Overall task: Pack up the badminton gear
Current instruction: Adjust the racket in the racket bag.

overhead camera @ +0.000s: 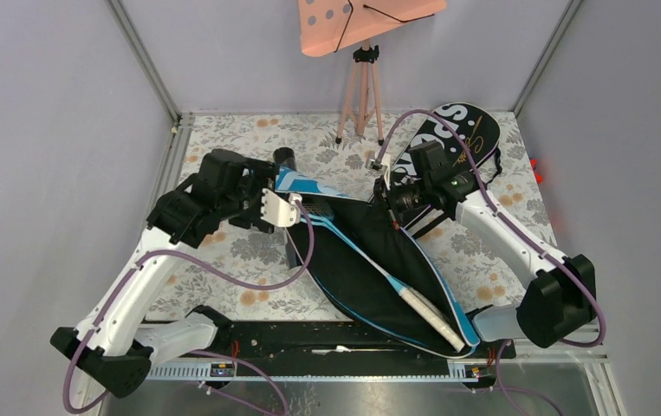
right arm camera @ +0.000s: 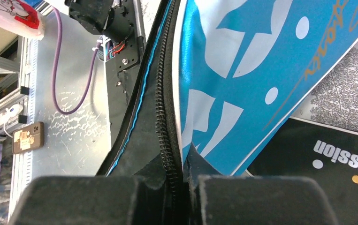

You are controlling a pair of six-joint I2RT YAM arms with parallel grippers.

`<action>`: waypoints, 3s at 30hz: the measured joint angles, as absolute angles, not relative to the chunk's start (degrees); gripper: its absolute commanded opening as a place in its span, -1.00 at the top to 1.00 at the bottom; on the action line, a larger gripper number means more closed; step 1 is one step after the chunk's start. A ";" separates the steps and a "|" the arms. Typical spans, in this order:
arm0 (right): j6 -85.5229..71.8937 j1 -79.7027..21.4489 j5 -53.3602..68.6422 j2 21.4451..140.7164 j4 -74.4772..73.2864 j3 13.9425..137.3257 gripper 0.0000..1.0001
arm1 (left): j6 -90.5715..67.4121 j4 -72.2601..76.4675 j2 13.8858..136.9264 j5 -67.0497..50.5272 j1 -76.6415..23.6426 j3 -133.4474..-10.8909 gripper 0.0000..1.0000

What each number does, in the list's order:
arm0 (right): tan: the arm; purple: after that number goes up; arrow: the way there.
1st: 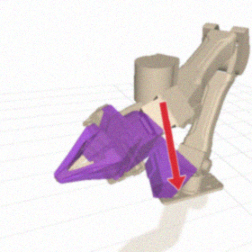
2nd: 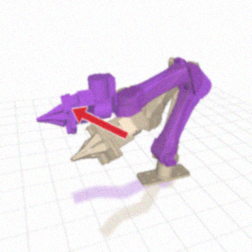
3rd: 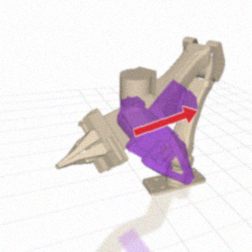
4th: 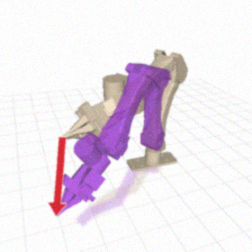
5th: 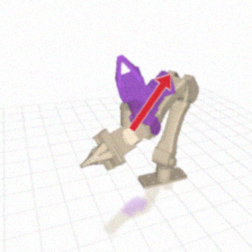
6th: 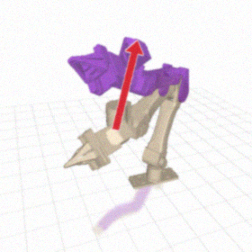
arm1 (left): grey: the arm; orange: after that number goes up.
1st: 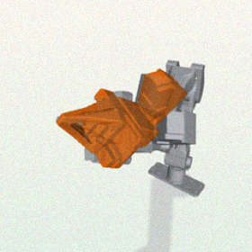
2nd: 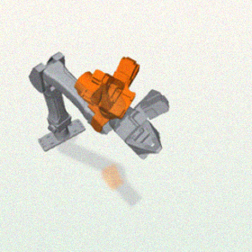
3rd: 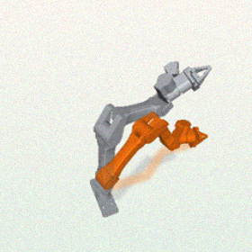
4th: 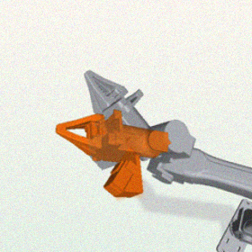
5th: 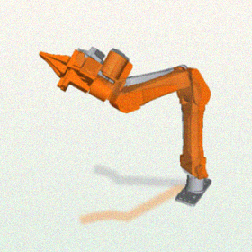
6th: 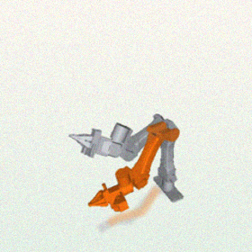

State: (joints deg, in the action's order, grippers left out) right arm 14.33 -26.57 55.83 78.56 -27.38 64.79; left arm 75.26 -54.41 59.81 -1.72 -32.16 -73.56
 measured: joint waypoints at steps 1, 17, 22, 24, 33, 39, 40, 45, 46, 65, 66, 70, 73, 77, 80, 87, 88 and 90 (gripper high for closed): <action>15.09 -26.57 56.82 78.89 -28.23 65.06 1.00 | 75.88 -54.41 60.16 -1.89 -30.98 -73.56 -0.97; 18.74 -26.57 57.89 81.19 -34.09 68.82 0.80 | 84.40 -56.14 75.33 -6.94 -25.15 -73.60 1.00; 11.62 -27.11 43.64 82.48 -33.80 72.25 0.35 | 87.59 -56.34 74.72 -6.61 -24.10 -74.22 1.00; 8.97 -27.68 34.74 84.16 -34.26 74.76 0.14 | 86.54 -55.79 74.26 -6.63 -23.49 -74.22 1.00; 4.58 -27.64 -3.09 96.31 -30.26 88.33 -0.54 | 74.41 -54.87 71.92 -11.88 -23.31 -73.95 1.00; 5.13 -22.92 -15.70 98.72 -28.60 88.68 -0.73 | 66.76 -55.07 71.42 -12.25 -21.04 -74.13 1.00; 4.89 -22.81 -16.45 98.10 -28.23 88.31 -0.74 | 66.43 -55.22 71.42 -12.34 -20.69 -74.15 1.00; 1.32 -23.14 -11.51 85.95 -21.45 75.53 -0.65 | 66.02 -56.64 71.35 -17.19 -20.56 -74.11 1.00; 0.58 -23.14 -8.64 82.54 -19.40 71.72 -0.62 | 65.84 -56.95 71.31 -18.70 -20.58 -74.11 1.00; 7.27 -41.34 31.03 79.81 16.86 42.22 -0.40 | 61.06 -59.22 70.57 -33.04 -30.17 -69.82 1.00; 7.64 -42.39 31.05 79.92 18.06 42.11 -0.41 | 60.47 -59.11 71.22 -33.08 -30.28 -70.04 1.00; 8.91 -45.95 30.09 79.81 26.76 40.73 -0.46 | 57.78 -59.05 74.32 -33.26 -30.35 -71.46 1.00; 9.26 -46.57 28.34 79.55 32.91 38.39 -0.48 | 56.27 -59.27 75.81 -33.45 -30.35 -72.23 1.00; 9.26 -47.33 27.27 79.88 39.75 36.77 -0.43 | 55.33 -59.48 76.42 -33.98 -30.33 -72.84 1.00; 9.19 -47.79 27.27 81.95 44.51 36.86 -0.32 | 55.20 -59.59 76.42 -34.09 -30.28 -72.84 1.00; 7.68 -49.06 28.14 88.09 52.47 38.54 0.89 | 55.22 -60.01 76.42 -34.20 -29.95 -72.84 1.00; 8.93 -49.10 30.11 88.58 53.25 38.85 1.00 | 55.37 -60.01 76.42 -34.13 -29.93 -72.82 1.00; 9.39 -49.34 31.05 88.49 53.45 38.92 1.00 | 56.38 -59.57 76.31 -34.06 -29.58 -72.86 1.00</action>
